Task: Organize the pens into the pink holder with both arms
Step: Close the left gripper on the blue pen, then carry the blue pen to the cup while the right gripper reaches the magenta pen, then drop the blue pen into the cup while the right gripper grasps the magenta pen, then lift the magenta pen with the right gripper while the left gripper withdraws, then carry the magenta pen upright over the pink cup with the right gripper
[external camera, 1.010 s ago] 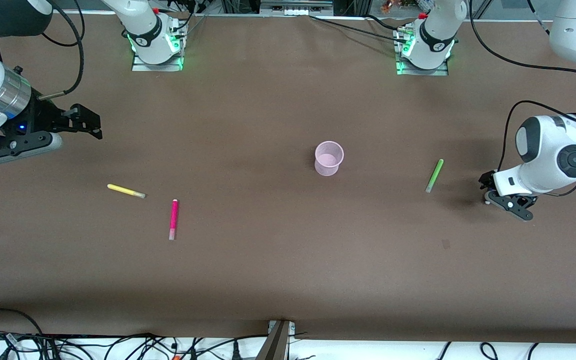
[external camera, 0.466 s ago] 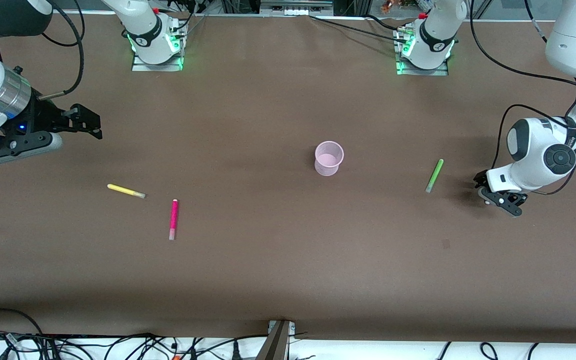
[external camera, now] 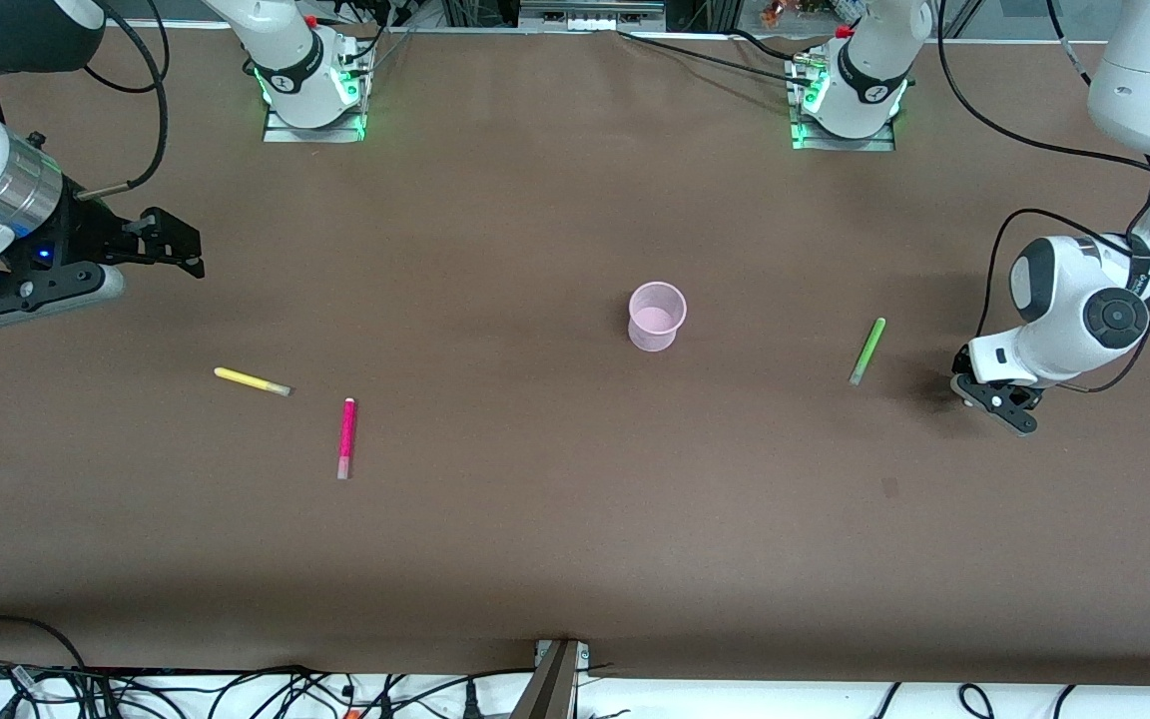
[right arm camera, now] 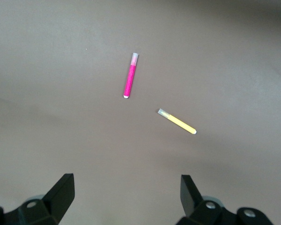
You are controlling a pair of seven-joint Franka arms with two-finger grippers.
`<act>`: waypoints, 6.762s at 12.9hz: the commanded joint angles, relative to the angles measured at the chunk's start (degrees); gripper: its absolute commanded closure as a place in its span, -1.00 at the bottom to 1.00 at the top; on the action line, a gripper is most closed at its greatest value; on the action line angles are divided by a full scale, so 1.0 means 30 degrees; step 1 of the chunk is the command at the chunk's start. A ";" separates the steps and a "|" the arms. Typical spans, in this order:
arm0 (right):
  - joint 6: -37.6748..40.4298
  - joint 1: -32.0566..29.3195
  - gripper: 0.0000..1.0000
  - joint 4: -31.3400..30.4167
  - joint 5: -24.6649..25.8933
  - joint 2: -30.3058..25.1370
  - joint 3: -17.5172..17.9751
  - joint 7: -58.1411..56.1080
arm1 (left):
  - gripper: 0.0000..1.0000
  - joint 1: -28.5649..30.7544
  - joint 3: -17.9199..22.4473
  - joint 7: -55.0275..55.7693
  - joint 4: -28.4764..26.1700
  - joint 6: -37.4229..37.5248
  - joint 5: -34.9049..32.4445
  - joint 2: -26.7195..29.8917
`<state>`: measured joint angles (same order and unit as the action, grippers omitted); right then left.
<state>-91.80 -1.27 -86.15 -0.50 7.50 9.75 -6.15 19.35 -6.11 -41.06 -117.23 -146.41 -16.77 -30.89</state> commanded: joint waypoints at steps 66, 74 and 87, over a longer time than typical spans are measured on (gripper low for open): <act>-0.4231 0.2622 0.92 0.1381 -0.6713 1.0713 0.4680 2.0749 | -1.00 -0.4240 -0.3814 0.7826 1.2389 2.1995 0.2534 0.6805; -1.2689 0.8065 0.90 0.1498 -1.4125 1.1561 0.5421 2.7419 | -1.00 -0.7270 0.3120 1.3393 0.6849 1.6955 0.6791 1.1850; -1.7711 1.0796 0.79 0.3052 -1.7470 1.3496 0.5363 3.0849 | -1.00 -0.7357 0.2768 1.3422 0.8580 1.8245 0.4886 1.0530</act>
<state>-144.59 30.41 -79.23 -51.70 46.52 26.00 85.79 -2.24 2.17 -1.32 -93.12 -92.54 -0.78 1.42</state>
